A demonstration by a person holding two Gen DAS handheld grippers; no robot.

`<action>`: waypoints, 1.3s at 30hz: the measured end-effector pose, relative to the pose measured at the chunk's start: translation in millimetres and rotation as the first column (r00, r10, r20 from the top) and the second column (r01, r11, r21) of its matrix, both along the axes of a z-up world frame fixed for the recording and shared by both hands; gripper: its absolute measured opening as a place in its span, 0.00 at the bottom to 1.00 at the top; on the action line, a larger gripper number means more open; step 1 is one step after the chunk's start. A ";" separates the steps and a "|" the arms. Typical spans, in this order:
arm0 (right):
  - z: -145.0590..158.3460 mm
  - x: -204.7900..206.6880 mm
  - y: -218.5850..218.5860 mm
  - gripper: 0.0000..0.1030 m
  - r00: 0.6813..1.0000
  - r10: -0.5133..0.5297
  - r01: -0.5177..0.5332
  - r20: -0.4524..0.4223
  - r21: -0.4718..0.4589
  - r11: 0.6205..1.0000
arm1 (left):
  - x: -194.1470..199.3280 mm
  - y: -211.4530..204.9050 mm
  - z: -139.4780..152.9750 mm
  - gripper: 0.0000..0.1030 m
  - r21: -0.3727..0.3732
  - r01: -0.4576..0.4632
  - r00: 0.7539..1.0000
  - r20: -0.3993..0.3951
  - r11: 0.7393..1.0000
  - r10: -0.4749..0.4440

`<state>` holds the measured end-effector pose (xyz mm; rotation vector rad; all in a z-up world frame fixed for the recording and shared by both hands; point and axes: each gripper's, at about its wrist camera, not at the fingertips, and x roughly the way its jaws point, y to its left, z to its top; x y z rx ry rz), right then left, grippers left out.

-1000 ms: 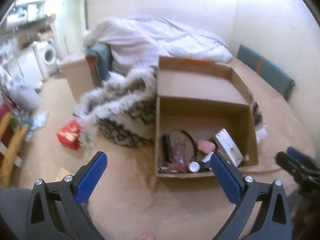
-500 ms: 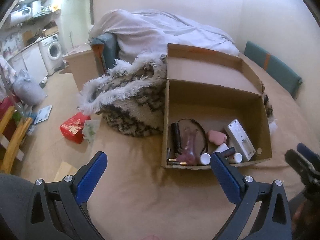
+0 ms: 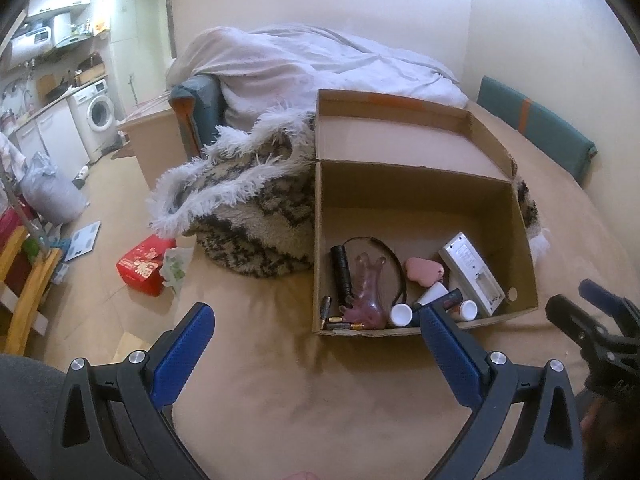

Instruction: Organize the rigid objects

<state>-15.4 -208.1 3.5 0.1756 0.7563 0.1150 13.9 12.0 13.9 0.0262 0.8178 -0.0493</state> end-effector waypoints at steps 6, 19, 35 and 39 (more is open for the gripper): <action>-1.6 -0.6 -3.5 1.00 1.000 -0.012 0.012 -0.004 0.009 1.000 | -1.3 3.5 1.2 1.00 -0.003 -0.012 1.000 0.004 1.000 0.012; -0.8 -1.8 -8.4 1.00 0.999 -0.035 0.035 -0.004 0.008 0.999 | -0.4 8.8 0.1 1.00 -0.008 -0.027 1.000 -0.003 1.000 0.027; 0.4 -2.4 -6.2 1.00 1.000 -0.024 0.024 0.013 -0.004 1.000 | 0.6 8.6 -0.4 1.00 -0.008 -0.032 0.999 -0.008 0.999 0.032; 0.9 -2.8 -5.9 1.00 1.000 -0.026 0.026 0.009 -0.002 1.000 | 1.0 8.0 -1.3 1.00 -0.007 -0.032 0.999 -0.009 0.999 0.032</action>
